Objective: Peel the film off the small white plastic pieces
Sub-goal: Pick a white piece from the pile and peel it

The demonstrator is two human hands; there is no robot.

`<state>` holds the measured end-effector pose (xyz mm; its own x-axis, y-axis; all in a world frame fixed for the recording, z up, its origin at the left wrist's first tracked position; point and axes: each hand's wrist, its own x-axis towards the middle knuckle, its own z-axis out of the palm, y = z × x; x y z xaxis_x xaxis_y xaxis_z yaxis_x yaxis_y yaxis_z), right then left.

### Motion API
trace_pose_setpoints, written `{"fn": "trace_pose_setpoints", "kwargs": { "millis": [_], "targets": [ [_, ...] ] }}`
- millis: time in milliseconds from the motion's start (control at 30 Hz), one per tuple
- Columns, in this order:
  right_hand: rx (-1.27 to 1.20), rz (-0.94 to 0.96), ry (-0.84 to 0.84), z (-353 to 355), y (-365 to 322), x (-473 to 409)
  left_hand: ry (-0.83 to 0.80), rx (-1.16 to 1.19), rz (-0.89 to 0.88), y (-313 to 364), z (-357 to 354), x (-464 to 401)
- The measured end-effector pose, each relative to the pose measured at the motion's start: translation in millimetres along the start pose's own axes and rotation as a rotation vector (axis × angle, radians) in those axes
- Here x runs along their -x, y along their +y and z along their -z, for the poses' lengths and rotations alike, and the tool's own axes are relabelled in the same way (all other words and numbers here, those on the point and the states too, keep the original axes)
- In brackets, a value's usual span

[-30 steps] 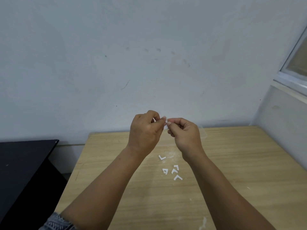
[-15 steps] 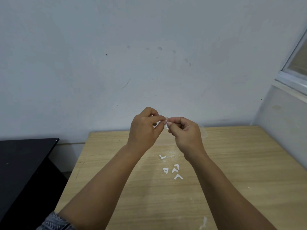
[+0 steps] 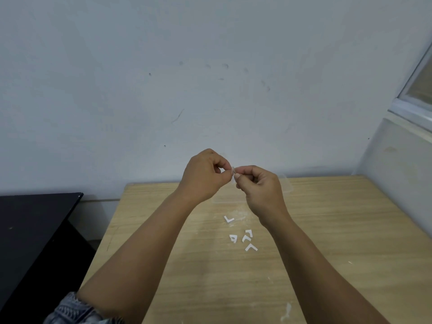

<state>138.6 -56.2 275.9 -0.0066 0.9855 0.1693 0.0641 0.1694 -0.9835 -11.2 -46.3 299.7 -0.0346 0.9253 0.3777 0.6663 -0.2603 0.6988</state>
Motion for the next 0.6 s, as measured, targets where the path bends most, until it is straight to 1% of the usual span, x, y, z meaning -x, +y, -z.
{"fn": "trace_pose_setpoints", "kwargs": {
  "millis": [67, 133, 200, 267, 333, 600],
  "targets": [
    [-0.004, 0.003, -0.004, 0.0, -0.5, 0.1, -0.027, 0.006, -0.003, 0.2, 1.0, -0.8],
    [-0.029, -0.006, -0.006, -0.6, -0.8, 0.1, -0.021, 0.004, -0.024, 0.1, -0.9, 0.8],
    [-0.075, -0.030, 0.007, -1.8, -0.5, 0.0, 0.050, -0.005, -0.070, -1.6, -5.9, 5.9],
    [-0.120, -0.062, 0.031, -2.6, -0.2, -0.8, 0.175, -0.007, -0.126, -4.6, -12.2, 12.7],
    [-0.149, -0.084, 0.044, -2.9, -0.4, -1.8, 0.263, -0.033, -0.184, -7.3, -18.1, 17.4],
    [-0.182, -0.097, 0.055, -7.1, -1.9, -3.4, 0.402, -0.203, -0.380, -15.2, -25.9, 17.5]
  ]
}}
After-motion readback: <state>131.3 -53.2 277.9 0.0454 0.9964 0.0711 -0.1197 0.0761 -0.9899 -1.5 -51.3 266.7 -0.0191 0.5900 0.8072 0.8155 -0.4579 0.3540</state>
